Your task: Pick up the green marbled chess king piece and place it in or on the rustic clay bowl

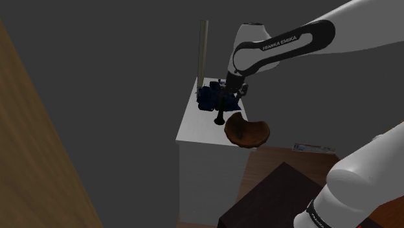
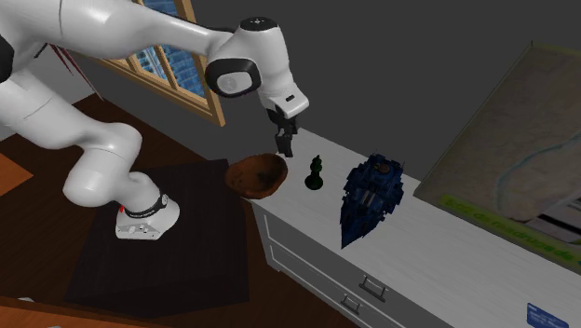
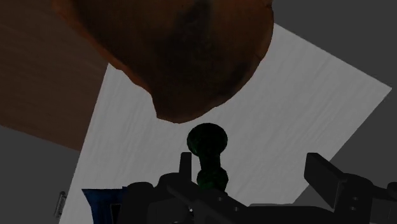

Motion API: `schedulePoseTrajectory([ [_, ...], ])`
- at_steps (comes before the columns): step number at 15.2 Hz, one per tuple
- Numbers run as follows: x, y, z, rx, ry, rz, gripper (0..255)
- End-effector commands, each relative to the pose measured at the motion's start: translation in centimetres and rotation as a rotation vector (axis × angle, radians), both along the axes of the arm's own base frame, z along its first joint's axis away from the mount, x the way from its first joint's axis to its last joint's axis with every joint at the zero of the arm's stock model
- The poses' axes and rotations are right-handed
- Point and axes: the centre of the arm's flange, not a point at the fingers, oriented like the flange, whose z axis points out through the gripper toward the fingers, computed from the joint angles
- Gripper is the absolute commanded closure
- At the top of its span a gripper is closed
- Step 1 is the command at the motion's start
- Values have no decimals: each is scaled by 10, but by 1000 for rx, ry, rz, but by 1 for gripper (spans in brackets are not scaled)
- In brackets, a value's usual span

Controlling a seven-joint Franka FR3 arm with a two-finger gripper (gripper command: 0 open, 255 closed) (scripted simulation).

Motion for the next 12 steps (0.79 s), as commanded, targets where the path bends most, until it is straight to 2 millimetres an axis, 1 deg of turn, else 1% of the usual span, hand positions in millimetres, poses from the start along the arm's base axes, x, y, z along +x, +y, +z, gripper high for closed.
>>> schedulePoseTrajectory([
  [1, 20, -8, -14, -10, -14, -63, 0],
  [4, 49, -21, -32, -27, -31, -153, 0],
  [5, 54, -23, -34, -29, -34, -168, 0],
  [12, 62, -27, -70, -29, -34, -168, 0],
])
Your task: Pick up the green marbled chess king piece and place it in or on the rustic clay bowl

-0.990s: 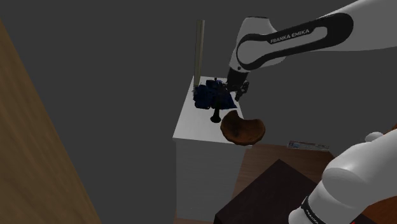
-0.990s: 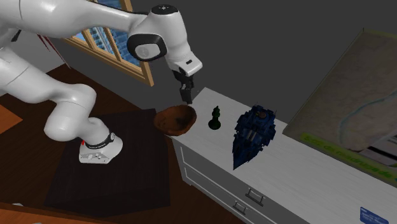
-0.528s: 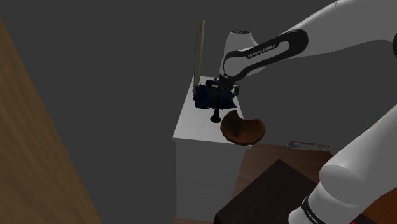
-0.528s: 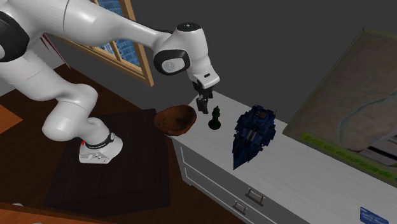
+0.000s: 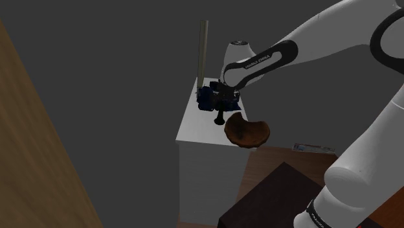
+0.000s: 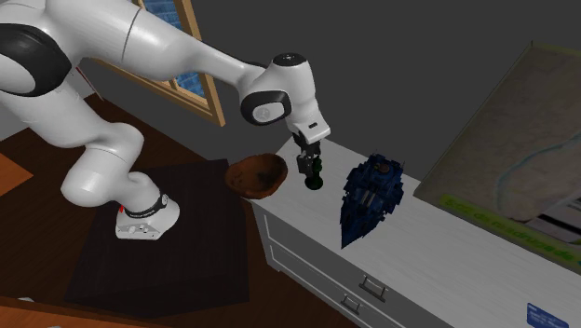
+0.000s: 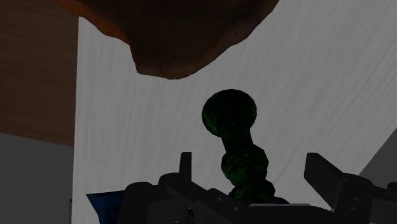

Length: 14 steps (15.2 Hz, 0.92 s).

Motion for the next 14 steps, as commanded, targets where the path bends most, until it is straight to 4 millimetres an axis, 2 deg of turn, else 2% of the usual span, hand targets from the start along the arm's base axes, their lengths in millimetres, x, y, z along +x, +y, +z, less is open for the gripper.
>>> schedulePoseTrajectory([
  [1, 2, -1, -8, 0, -1, 0, 0],
  [8, 2, -1, -8, 0, 0, 0, 0],
  [9, 2, -1, -8, 0, 0, 0, 255],
  [14, 2, -1, -8, 0, 0, 0, 255],
])
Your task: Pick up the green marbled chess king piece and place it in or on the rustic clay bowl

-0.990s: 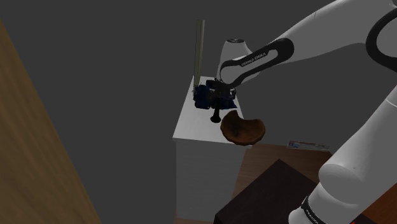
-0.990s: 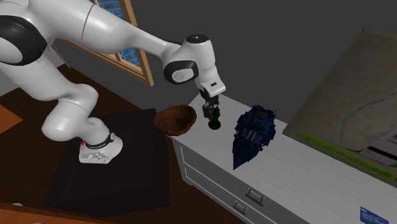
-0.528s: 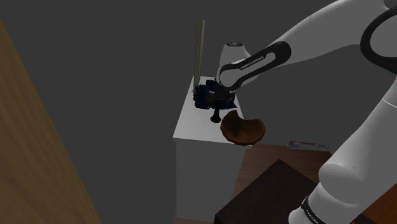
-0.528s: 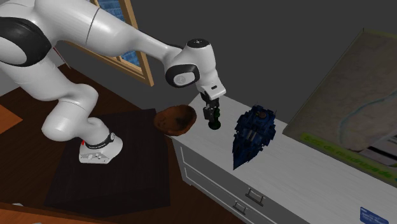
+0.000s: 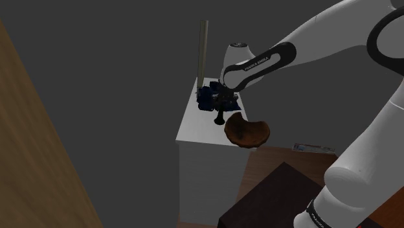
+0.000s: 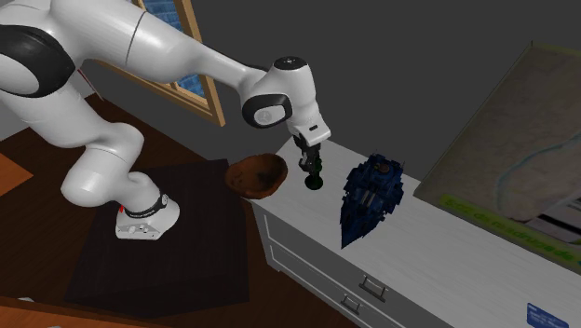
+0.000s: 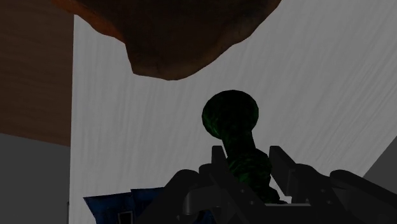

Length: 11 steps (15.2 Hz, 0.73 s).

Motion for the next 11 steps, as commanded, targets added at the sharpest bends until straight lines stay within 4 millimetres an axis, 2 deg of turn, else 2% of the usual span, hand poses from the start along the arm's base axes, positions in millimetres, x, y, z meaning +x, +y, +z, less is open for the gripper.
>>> schedulePoseTrajectory([
  [1, 0, 0, -1, 0, 1, 0, 255],
  [4, 0, 0, -1, 0, 1, 0, 255],
  [11, 0, 0, 36, 0, 1, 0, 255],
])
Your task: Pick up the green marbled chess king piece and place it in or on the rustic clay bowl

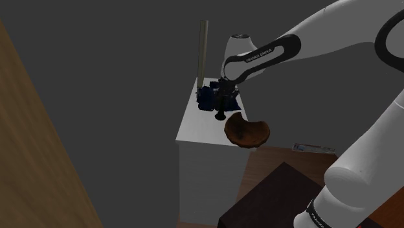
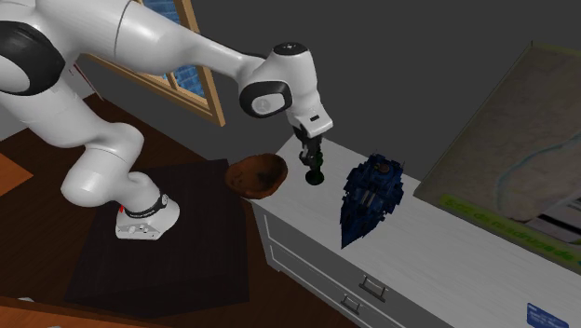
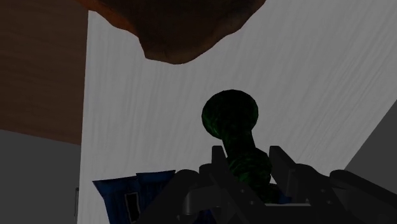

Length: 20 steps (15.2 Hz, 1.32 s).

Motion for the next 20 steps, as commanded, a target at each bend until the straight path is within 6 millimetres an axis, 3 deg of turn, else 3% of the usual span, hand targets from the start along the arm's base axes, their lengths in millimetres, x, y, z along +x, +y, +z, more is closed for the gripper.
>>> schedulePoseTrajectory([
  [1, 0, 1, 11, 0, 0, 0, 255],
  [20, 0, 1, 111, 0, 0, 0, 255],
])
